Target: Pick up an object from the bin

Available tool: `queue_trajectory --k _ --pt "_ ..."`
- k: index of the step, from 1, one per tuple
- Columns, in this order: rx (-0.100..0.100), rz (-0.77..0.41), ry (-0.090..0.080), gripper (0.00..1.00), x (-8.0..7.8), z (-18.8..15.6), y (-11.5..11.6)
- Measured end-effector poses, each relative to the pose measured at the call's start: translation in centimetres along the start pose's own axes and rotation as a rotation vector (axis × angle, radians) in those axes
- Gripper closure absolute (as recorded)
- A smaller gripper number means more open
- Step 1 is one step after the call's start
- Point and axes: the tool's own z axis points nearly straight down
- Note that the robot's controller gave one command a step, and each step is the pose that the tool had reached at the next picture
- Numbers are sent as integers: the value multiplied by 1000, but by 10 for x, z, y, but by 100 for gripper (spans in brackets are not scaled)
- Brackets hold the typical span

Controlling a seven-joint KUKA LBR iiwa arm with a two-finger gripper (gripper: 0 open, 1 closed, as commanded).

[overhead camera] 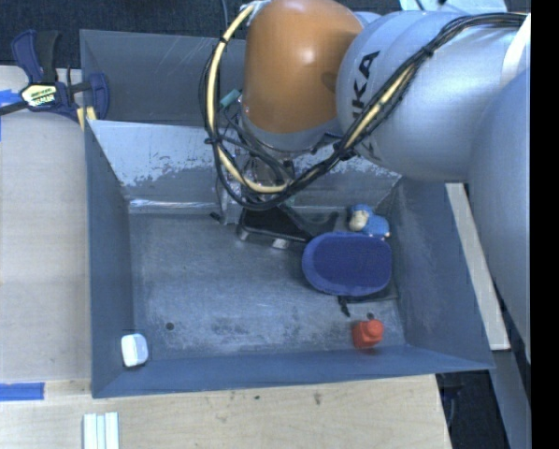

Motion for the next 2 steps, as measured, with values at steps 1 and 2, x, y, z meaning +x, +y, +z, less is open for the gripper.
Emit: queue_trajectory --k 1,2 --pt "1 -44 1 100 27 30 20" --pt "-1 -115 1 100 97 26 74"
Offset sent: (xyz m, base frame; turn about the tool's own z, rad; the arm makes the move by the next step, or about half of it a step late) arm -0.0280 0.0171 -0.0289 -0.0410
